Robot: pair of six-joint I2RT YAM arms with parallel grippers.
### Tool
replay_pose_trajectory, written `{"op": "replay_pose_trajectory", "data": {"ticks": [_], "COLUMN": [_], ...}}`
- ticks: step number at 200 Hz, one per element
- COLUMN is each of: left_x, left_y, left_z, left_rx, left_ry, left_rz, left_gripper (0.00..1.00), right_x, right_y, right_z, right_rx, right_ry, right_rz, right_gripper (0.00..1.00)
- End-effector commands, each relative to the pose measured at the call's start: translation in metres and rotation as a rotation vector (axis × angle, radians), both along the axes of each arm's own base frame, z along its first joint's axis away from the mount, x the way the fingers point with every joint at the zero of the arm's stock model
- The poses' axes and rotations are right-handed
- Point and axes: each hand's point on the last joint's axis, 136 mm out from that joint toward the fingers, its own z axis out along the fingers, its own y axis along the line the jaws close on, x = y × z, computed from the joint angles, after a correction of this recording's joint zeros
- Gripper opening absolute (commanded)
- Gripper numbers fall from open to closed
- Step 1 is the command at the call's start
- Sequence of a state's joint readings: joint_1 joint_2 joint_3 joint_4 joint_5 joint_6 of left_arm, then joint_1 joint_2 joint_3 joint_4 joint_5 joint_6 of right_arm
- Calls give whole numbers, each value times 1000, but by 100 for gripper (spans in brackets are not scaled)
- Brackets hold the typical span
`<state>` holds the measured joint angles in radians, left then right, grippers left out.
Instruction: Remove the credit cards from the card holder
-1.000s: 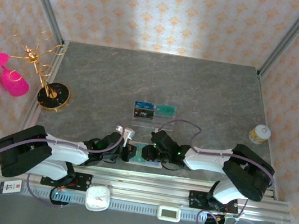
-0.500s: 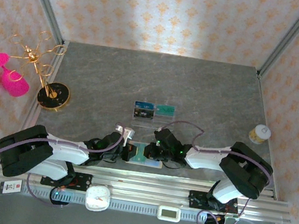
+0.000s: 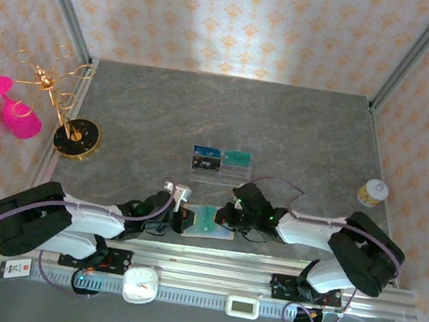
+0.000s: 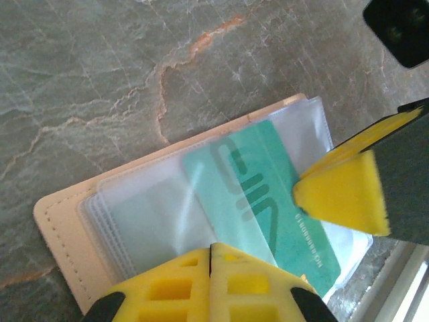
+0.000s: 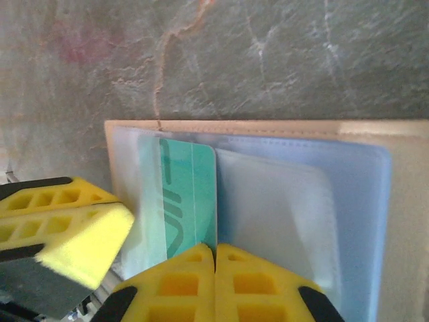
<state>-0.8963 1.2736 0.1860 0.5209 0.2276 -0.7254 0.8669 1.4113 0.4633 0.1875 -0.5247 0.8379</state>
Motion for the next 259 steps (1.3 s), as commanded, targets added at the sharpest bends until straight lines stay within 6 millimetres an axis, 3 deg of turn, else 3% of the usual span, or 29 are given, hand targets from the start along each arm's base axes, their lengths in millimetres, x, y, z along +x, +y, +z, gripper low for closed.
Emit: {"op": "replay_pose_trajectory", "data": {"ticks": [1, 20, 47, 67, 85, 103, 134, 194, 221, 259], "left_x": [-16, -13, 1, 6, 6, 6, 6, 4, -7, -13], "left_y": [20, 13, -7, -26, -41, -39, -33, 14, 7, -2], "left_z": [-27, -12, 36, 48, 37, 16, 15, 3, -13, -21], "left_rx": [82, 47, -45, -48, -13, 60, 71, 171, 157, 105], "left_ry": [86, 57, -58, -88, -59, -14, -14, -25, 33, 71], "left_rz": [13, -1, -13, -56, -95, -94, -73, 53, 2, -21], "left_gripper": [0, 0, 0, 0, 0, 0, 0, 0, 0, 0], "right_x": [-7, -6, -4, -3, -3, -2, 1, 5, 4, -6], "right_y": [-24, -32, -35, -36, -32, -27, -18, -6, 12, 39], "right_z": [-14, -17, -15, -14, -12, -7, -1, 4, 7, 6], "right_rx": [-88, -111, -113, -110, -91, -64, -55, -84, -83, -110], "right_ry": [23, -23, -74, -90, -83, -60, -33, -53, -60, -81], "right_rz": [-31, -29, -15, -19, -21, -38, -63, -49, -11, 102], "right_gripper": [0, 0, 0, 0, 0, 0, 0, 0, 0, 0]}}
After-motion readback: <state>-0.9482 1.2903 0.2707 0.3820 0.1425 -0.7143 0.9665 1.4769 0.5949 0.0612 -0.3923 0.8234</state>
